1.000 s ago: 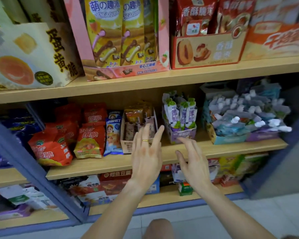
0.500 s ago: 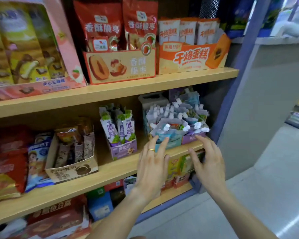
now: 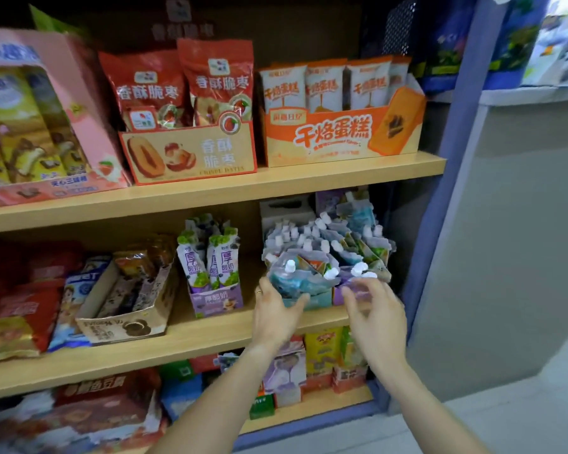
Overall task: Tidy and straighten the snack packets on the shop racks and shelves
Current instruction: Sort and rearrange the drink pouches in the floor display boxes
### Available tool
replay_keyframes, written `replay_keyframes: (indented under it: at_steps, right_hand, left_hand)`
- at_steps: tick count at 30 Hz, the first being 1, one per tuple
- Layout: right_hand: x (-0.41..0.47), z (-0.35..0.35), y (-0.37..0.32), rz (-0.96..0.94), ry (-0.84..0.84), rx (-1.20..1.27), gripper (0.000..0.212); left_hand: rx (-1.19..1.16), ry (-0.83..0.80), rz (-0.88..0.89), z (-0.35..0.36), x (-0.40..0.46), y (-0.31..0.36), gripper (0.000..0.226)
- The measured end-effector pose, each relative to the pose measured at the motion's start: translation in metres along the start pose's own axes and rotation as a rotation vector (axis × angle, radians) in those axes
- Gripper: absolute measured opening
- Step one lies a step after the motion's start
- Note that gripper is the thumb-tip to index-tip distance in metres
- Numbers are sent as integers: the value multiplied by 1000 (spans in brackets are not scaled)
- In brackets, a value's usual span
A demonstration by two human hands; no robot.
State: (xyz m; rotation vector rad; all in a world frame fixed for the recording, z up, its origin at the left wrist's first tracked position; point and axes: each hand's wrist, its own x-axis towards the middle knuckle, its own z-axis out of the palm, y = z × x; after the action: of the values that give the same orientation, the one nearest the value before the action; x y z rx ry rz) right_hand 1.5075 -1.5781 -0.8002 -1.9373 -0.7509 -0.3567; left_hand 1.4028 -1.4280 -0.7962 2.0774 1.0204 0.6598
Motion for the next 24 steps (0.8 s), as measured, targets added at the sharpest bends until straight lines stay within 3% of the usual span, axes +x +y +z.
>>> replay_keyframes:
  at_steps: [5, 11, 16, 18, 24]
  right_hand:
    - [24, 10, 7, -143, -124, 6, 40]
    - [31, 11, 30, -206, -255, 41, 51]
    - [7, 23, 43, -9, -191, 119, 25]
    - [6, 35, 36, 46, -198, 138, 27]
    - [16, 58, 7, 208, -163, 122, 33]
  left_hand:
    - [-3, 65, -125, 7, 17, 14, 78]
    - [133, 65, -183, 16, 31, 19, 64]
    - [-28, 55, -180, 17, 30, 9, 79]
    - [-96, 24, -189, 13, 29, 6, 79]
    - [-216, -25, -277, 6, 28, 6, 51]
